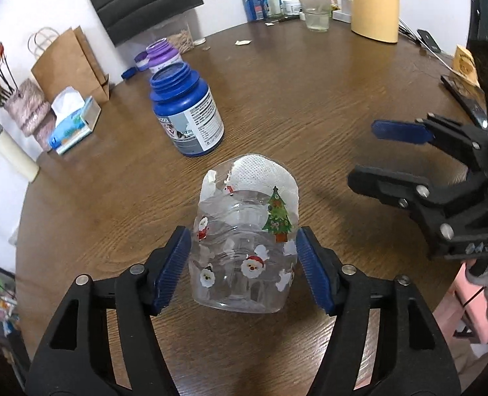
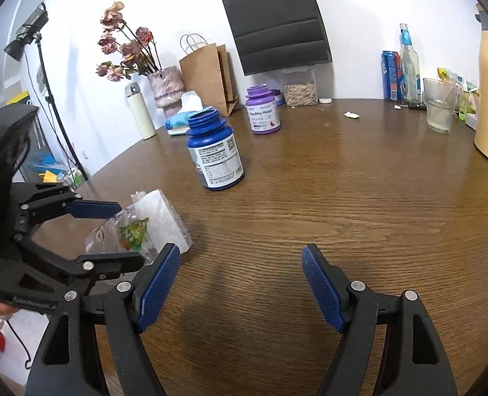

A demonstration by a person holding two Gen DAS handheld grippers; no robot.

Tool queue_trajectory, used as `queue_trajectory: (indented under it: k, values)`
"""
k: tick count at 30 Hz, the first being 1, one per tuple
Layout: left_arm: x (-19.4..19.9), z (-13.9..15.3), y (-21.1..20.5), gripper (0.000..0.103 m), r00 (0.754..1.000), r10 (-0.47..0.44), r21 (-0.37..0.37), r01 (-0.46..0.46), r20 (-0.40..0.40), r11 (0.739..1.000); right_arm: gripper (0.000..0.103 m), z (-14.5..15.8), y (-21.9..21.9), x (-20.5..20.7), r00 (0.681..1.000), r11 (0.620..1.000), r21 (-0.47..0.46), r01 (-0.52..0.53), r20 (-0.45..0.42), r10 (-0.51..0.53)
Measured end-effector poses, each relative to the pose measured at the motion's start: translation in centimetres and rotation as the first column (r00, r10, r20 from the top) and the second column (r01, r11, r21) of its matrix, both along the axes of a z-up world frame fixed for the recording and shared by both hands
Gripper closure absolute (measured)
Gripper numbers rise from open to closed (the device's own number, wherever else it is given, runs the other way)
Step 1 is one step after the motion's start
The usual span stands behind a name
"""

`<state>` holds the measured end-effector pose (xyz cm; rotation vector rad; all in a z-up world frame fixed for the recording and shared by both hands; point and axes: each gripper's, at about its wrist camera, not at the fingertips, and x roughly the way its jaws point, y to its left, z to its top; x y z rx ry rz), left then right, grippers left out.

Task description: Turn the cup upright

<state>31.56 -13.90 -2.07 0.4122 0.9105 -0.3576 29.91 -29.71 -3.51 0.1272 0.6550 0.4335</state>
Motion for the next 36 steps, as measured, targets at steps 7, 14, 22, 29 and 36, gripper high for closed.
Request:
queue_trajectory:
  k: [7,14,22,29,36]
  values:
    - [2.5,-1.2,0.0,0.037,0.994,0.036,-0.055,-0.042,-0.102,0.998,0.022,0.0,-0.1,0.0,1.000,1.000,0.007,-0.006,-0.007,0.006]
    - [1.1,0.5,0.6,0.039,0.998,0.062,-0.136,-0.060,0.013,0.989,0.022,0.1,-0.2,-0.1,1.000,1.000,0.017,-0.012,-0.004,0.012]
    - [-1.4,5.4,3.2,0.038,0.966,0.054,-0.377,0.048,0.254,0.925,0.013,3.6,-2.7,0.7,0.985,0.886,0.435,-0.162,0.018,0.171]
    - [-0.3,7.6,1.9,0.038,0.932,0.027,-0.450,0.149,0.362,0.880,0.013,7.8,-2.4,4.9,0.956,0.807,0.526,-0.270,0.047,0.289]
    - [2.2,8.8,-0.2,0.035,0.904,0.017,-0.468,0.204,0.426,0.860,0.029,9.9,-2.8,11.2,0.920,0.772,0.543,-0.331,0.004,0.392]
